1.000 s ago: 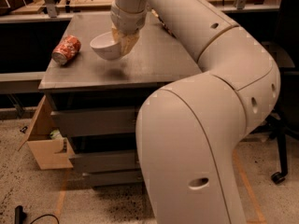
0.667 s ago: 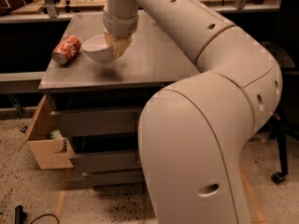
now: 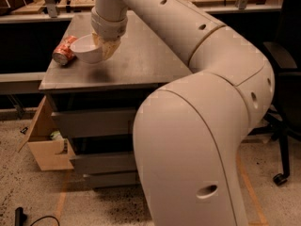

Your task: Move white bowl near coke can

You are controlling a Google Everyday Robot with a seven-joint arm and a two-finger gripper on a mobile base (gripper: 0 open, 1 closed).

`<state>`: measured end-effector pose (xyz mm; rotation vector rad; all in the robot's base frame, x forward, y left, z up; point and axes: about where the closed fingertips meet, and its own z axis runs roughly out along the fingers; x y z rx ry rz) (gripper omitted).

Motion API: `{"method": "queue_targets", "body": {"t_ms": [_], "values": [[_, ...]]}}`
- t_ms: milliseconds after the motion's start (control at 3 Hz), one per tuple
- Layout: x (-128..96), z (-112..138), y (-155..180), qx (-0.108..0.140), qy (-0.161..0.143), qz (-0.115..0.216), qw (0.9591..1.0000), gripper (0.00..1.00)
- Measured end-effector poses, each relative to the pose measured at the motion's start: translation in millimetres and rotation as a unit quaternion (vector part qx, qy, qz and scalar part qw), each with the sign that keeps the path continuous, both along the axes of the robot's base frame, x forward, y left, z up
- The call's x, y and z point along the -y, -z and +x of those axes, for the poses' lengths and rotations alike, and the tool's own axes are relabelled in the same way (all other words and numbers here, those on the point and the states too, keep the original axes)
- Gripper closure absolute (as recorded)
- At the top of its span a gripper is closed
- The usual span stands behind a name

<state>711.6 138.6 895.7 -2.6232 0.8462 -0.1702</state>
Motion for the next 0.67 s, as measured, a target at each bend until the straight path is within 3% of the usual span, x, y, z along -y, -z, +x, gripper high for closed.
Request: {"method": "queue_targets", "body": {"t_ms": [333, 667], "values": [[-11.6, 8.1, 3.7, 0.007, 0.002, 0.006, 1.0000, 0.82], [-20.1, 18.2, 7.6, 0.010, 0.003, 0.016, 0.9998, 0.57]]}}
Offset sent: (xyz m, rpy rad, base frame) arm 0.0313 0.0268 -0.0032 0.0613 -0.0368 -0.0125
